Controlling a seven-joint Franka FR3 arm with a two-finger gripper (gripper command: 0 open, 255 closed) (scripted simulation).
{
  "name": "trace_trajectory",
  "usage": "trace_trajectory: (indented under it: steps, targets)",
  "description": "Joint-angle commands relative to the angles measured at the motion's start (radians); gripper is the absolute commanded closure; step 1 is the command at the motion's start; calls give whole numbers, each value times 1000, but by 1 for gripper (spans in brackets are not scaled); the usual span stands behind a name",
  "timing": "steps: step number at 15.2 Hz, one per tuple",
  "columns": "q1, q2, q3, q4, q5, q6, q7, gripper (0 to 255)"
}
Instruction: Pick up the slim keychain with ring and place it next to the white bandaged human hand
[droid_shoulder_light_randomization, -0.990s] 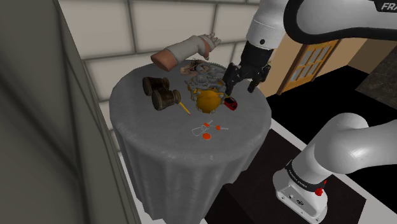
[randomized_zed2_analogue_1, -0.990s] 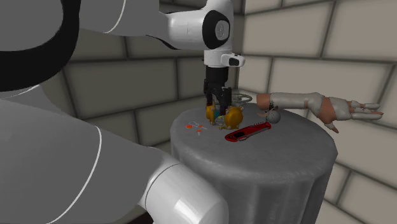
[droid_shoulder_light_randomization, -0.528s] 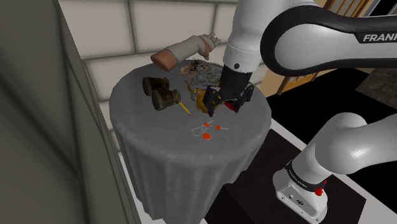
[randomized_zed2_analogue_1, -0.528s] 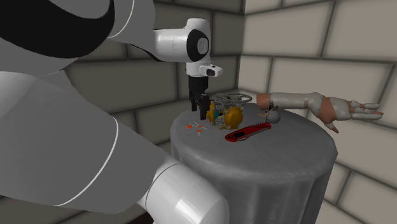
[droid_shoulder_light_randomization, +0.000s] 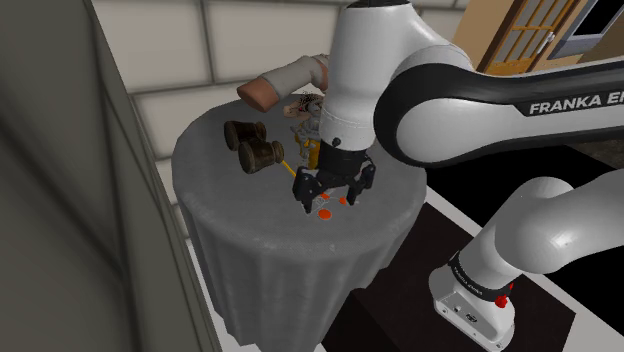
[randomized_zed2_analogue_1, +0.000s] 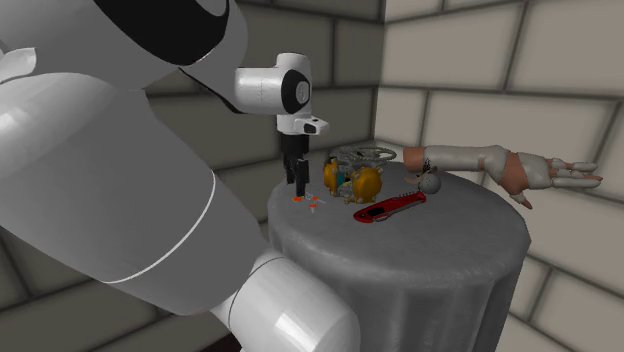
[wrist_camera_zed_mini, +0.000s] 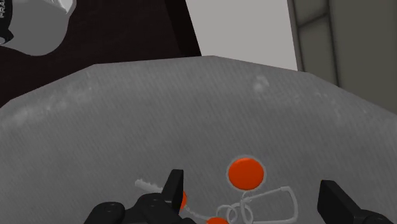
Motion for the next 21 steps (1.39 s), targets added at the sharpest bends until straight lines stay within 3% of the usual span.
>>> trace_trajectory:
  steps: [1,4,12,13,21]
  targets:
    - [0,11,13,-17,4,28,5,0]
    - [-1,29,31,-51,10,81,6,0]
    - [-1,29,31,-51,10,81,6,0]
    - [-1,29,31,-51,10,81,6,255]
    - [1,26,30,-52,11,78,6,255]
